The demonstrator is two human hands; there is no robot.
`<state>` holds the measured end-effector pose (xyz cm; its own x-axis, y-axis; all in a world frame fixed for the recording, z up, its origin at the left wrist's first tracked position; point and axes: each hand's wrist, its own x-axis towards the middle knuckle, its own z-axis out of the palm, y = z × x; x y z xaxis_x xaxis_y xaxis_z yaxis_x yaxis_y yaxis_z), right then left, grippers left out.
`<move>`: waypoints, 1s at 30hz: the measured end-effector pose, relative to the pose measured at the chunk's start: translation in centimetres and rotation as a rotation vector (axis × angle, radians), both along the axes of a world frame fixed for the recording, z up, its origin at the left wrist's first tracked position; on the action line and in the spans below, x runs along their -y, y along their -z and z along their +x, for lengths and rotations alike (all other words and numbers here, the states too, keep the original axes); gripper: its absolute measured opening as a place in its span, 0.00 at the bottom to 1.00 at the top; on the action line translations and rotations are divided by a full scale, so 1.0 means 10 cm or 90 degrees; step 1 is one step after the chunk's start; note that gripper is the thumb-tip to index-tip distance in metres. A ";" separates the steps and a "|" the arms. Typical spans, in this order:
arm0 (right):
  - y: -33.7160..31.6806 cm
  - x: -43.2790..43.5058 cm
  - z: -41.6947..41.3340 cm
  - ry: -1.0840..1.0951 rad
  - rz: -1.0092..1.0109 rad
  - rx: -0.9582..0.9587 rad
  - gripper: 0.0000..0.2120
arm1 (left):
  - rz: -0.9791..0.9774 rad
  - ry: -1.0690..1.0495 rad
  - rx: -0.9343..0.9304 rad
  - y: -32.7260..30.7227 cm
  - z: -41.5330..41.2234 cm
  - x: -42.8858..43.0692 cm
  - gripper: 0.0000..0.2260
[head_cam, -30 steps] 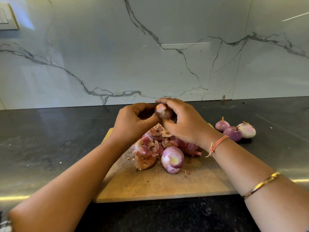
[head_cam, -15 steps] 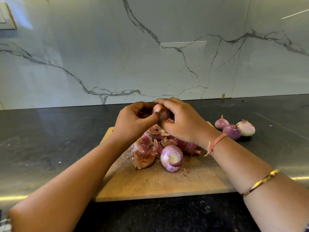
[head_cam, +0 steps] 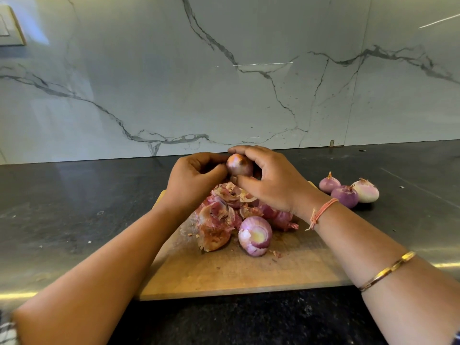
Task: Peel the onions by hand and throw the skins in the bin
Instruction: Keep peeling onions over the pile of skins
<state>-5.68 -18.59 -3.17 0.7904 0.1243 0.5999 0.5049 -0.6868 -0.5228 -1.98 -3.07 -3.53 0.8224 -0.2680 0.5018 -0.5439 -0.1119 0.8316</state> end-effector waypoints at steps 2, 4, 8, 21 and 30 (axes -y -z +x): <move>0.00 0.01 0.00 0.009 -0.008 -0.002 0.23 | 0.011 0.019 -0.009 0.01 -0.01 0.02 0.07; 0.00 0.02 0.00 0.012 -0.015 -0.002 0.23 | 0.024 0.009 -0.004 0.02 -0.01 0.03 0.06; 0.00 0.00 -0.01 0.007 -0.015 -0.004 0.22 | 0.030 0.005 -0.001 0.01 0.00 0.01 0.07; 0.00 0.02 -0.02 0.004 0.030 -0.021 0.23 | 0.015 0.031 -0.017 0.02 -0.02 0.02 0.09; -0.01 0.02 -0.01 -0.003 0.040 -0.029 0.23 | 0.027 0.009 -0.008 -0.01 -0.01 0.01 0.09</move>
